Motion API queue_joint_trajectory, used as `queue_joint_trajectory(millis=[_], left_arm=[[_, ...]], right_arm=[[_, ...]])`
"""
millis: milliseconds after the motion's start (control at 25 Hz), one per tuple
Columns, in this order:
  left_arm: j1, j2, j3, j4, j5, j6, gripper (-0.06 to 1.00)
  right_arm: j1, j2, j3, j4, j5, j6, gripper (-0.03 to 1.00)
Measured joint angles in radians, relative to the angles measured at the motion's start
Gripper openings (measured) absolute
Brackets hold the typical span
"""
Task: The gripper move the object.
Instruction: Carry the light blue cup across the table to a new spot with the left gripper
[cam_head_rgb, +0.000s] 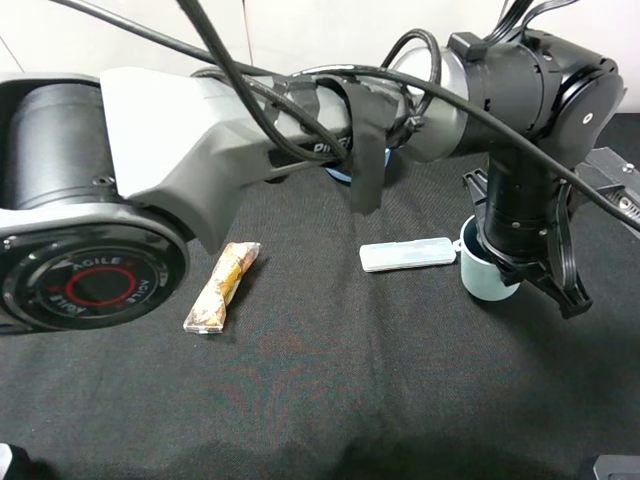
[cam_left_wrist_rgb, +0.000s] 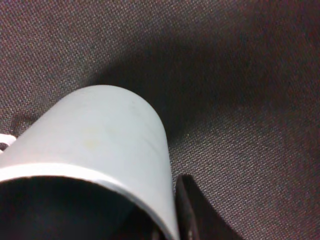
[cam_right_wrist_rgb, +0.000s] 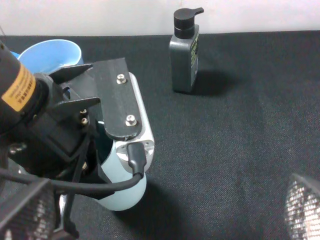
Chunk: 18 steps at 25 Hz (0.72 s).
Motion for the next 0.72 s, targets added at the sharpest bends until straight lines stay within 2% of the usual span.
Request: queue_joint_trajectory(millis=[320, 440, 720], left_arm=[[0.0, 0.0, 0.0, 0.001, -0.001, 0.002, 0.03], [0.0, 0.0, 0.0, 0.001, -0.001, 0.002, 0.06], [0.0, 0.0, 0.0, 0.001, -0.002, 0.002, 0.35]], right_arm=[[0.0, 0.0, 0.0, 0.0, 0.0, 0.0, 0.69], [0.0, 0.0, 0.0, 0.0, 0.0, 0.0, 0.69], [0.0, 0.0, 0.0, 0.0, 0.0, 0.0, 0.69]])
